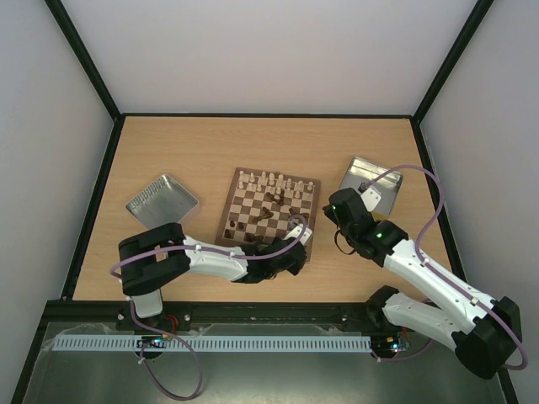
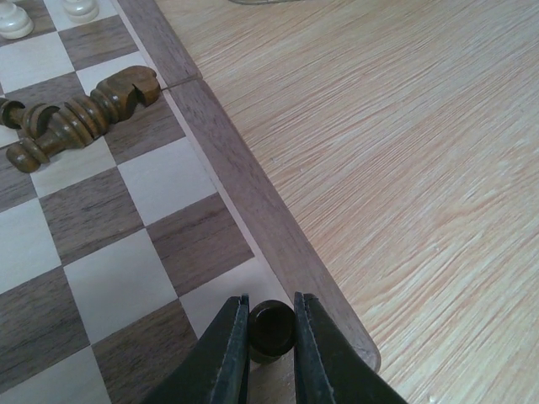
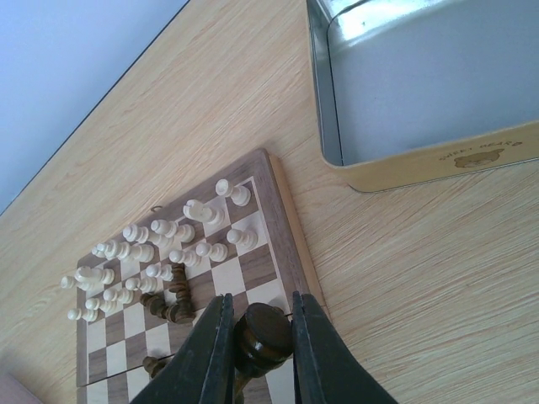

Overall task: Set up the chess pieces on the board
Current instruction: Place the chess piece on the chessboard.

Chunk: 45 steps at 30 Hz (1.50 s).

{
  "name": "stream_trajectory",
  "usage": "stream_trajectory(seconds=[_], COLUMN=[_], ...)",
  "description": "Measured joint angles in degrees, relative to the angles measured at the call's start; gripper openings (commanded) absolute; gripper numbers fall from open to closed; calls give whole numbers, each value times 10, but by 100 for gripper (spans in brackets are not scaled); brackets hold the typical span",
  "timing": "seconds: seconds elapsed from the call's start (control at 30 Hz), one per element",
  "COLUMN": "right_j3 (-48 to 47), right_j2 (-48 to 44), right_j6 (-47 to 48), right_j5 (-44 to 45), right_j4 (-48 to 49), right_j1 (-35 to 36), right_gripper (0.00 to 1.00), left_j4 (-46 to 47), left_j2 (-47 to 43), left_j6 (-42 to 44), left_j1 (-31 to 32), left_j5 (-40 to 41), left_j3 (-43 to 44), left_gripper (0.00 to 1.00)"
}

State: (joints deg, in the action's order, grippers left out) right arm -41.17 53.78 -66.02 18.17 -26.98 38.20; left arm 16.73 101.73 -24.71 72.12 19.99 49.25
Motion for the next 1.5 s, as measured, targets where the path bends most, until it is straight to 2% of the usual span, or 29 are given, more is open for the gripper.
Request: stream_trajectory(seconds=[0.37, 0.63, 0.77, 0.87, 1.0, 1.13, 1.27, 1.5], right_j3=[2, 3, 4, 9, 13, 18, 27, 40], right_j2=[0, 0, 0, 0, 4, 15, 29, 39], right_j6=[0, 3, 9, 11, 3, -21, -53, -100], right_j5=[-1, -10, -29, -54, -94, -154, -217, -295], right_j4=[0, 2, 10, 23, 49, 89, 132, 180], right_j1=[0, 0, 0, 0, -1, -1, -1, -1], right_gripper=[8, 8, 8, 8, 8, 8, 7, 7], left_j4=[0, -13, -20, -16, -3, 15, 29, 62], left_j2=[16, 11, -28, -97, -187, -233, -251, -257], left_j6=[-1, -6, -21, -38, -57, -75, -92, -128], left_j1=[0, 0, -13, -33, -67, -85, -93, -122], left_j5=[18, 10, -15, -40, -67, -89, -105, -120], left_j3=[7, 7, 0, -27, -61, -78, -91, -110], left_gripper=[31, 54, 61, 65, 67, 67, 66, 55])
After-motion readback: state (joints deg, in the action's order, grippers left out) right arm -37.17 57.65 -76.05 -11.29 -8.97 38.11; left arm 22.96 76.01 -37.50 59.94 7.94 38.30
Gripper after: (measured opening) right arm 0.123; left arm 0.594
